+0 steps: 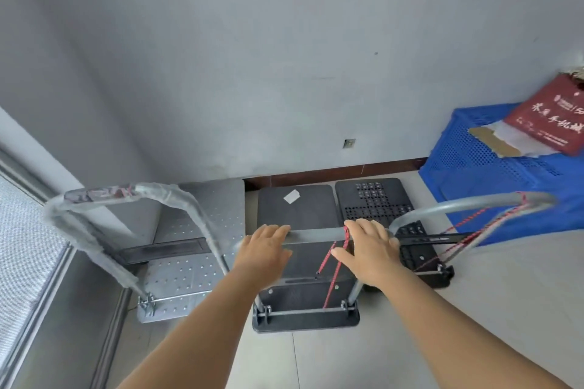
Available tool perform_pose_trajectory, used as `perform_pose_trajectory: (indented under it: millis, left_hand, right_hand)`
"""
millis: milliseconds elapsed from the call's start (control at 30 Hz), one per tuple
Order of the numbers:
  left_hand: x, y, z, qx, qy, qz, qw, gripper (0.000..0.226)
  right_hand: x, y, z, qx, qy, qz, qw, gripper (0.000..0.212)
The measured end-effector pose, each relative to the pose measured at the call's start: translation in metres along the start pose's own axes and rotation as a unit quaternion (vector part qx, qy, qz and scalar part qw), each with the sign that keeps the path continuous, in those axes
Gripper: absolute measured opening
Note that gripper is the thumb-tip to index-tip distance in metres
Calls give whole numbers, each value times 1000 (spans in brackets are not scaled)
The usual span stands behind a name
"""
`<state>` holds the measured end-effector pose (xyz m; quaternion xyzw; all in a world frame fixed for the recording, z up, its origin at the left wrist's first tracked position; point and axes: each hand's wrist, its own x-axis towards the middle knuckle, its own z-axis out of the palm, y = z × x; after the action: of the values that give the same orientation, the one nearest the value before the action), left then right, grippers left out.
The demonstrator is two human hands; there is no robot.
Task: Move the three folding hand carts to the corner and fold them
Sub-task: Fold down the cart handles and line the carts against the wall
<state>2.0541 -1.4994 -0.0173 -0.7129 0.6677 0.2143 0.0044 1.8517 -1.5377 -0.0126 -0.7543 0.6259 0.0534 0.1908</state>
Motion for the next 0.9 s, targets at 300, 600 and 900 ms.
perform_pose_trajectory:
  millis: [300,600,900]
  left_hand:
    - [27,-21,-4,6,-24,-52,998,32]
    - [49,-52,-18,0,5,-61,998,26]
    - [82,-51,-21,-24,25,-85,996,28]
  right_hand:
    - [35,0,7,-2,-31,27,999,46]
    - [73,-29,2,-20,-58,4,998,42]
    - [119,-24,-15,-18,-66,-19,997,37]
